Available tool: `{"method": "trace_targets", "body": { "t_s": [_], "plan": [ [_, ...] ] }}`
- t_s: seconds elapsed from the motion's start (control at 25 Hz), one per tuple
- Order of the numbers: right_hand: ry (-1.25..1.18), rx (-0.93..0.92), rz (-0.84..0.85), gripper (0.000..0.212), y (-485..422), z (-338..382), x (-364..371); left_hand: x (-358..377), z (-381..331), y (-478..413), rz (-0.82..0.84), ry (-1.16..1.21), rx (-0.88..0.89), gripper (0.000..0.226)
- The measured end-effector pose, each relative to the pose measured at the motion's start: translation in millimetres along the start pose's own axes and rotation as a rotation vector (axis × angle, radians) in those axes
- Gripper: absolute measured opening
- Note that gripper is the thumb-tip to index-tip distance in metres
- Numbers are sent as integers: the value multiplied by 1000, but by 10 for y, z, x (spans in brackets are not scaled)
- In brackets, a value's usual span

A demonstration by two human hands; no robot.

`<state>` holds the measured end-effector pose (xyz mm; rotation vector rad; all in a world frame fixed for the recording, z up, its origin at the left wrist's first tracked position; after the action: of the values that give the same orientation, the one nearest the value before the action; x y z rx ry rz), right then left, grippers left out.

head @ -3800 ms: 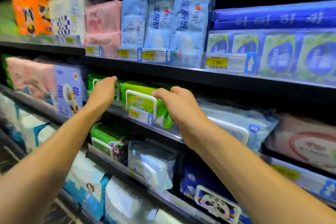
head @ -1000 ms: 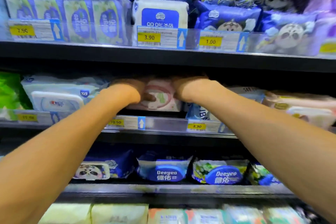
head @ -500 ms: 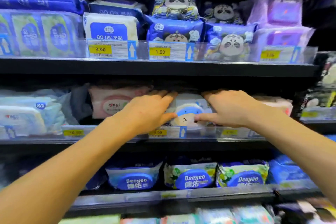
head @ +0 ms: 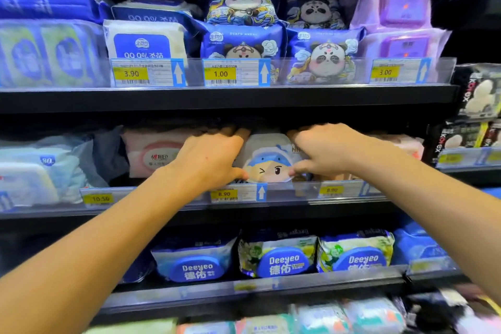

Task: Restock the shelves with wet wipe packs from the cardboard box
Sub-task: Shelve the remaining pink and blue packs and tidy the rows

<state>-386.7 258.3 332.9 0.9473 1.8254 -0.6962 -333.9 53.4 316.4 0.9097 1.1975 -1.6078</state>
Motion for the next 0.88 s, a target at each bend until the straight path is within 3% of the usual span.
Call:
{"method": "trace_targets", "body": {
  "t_s": [0.2, 0.32, 0.4, 0.48, 0.6, 0.68, 0.88],
  "plan": [
    [13, -18, -65, 65, 18, -23, 21, -86, 0, -35, 95, 96, -74, 83],
    [-24, -93, -191, 77, 279, -270, 110, -170, -270, -4, -56, 114, -84, 72],
    [-117, -84, -181, 80, 554, -615, 191, -170, -587, 45, -178, 119, 22, 68],
    [-151, -8, -65, 81, 782, -943, 272, -159, -978, -23, -240, 130, 192, 69],
    [-112, 56, 53, 63, 916, -1097, 403, -118, -1486, -274, -226, 119, 271, 65],
    [-7, 40, 0, 51, 885, -1091, 529, -76, -1601, -420, -198, 93, 220, 63],
    [120, -13, -87, 50, 754, -1188, 496, -108, -1565, -559, -187, 60, 137, 55]
  ]
}}
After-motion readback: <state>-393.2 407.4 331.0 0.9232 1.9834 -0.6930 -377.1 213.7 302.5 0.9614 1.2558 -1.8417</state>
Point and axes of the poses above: each hand's wrist, its own y-axis away from the middle knuckle, its own x-axis out of the palm, z = x × y, the point moved 2 cm from there along -y, towards the middle knuckle, and after that the axes turned 9 degrees about z, right-handed, at the moved point
